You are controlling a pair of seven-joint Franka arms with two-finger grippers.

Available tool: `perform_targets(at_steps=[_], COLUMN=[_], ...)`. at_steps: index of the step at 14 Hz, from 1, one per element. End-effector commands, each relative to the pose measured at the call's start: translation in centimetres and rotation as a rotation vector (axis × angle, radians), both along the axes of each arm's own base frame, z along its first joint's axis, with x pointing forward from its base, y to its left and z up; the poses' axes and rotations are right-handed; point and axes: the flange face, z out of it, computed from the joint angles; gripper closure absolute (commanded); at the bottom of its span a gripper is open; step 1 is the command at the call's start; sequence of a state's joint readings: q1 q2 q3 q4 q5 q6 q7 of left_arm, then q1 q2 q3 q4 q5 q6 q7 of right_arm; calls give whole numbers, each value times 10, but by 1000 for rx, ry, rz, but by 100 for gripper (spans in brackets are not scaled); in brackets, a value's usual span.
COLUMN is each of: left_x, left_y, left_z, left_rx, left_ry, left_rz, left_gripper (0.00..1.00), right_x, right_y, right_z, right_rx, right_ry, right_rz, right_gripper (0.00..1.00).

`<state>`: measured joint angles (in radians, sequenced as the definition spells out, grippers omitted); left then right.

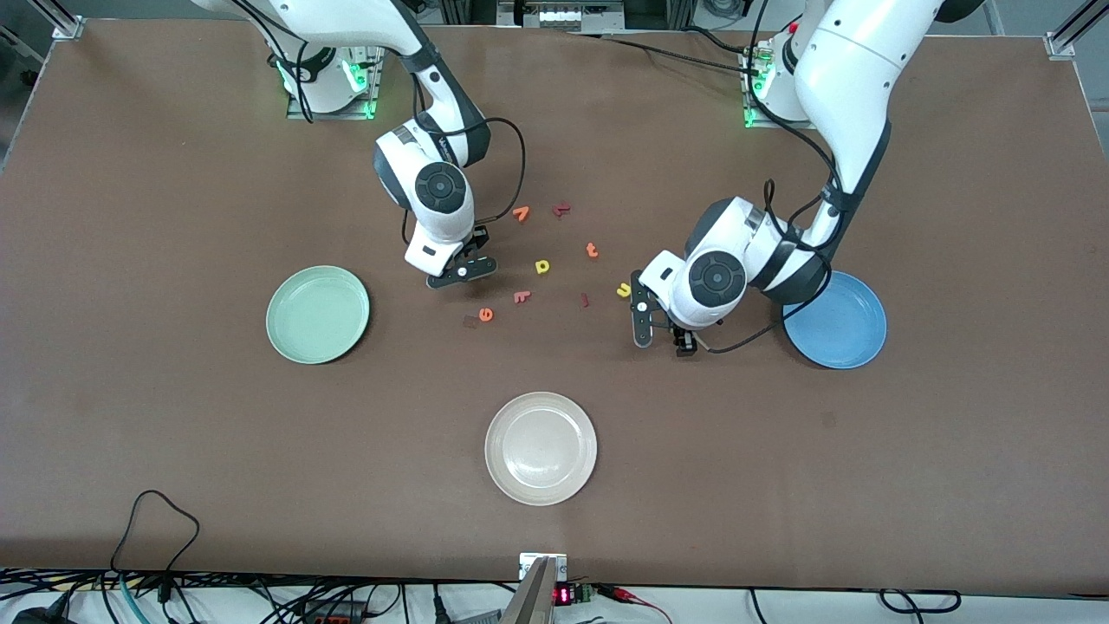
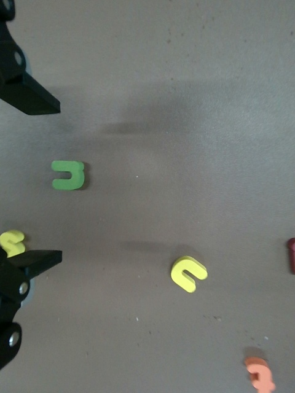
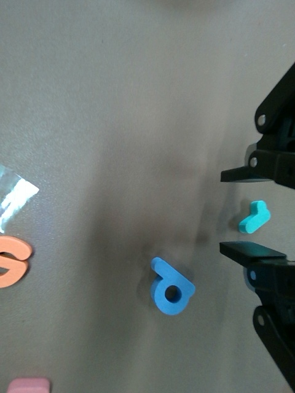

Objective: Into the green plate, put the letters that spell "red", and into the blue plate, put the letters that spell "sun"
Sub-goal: 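Carry the green n to the blue plate while the right gripper lowers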

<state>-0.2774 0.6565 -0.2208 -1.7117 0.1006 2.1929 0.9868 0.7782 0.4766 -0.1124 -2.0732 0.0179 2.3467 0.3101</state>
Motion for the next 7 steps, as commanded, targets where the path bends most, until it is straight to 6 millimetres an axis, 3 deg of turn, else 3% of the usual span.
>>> perform_targets(at_steps=[1,3,7], left_x=[2,4,-2], left_y=[8,14,12], left_z=[-8,-12,-29], left_rx=[-6,0,-9], left_ry=[-29,-65,-70], left_rz=[-56,-72,-77], left_gripper=[32,40,40], right_x=[-8,-13,-20], right_y=[-2,-6,-8], right_z=[-4,-4,8], right_rx=[-7,-11,-2], right_ry=[-3,3,5], right_rz=[-10,-11,-11], right_gripper=[53,53,53])
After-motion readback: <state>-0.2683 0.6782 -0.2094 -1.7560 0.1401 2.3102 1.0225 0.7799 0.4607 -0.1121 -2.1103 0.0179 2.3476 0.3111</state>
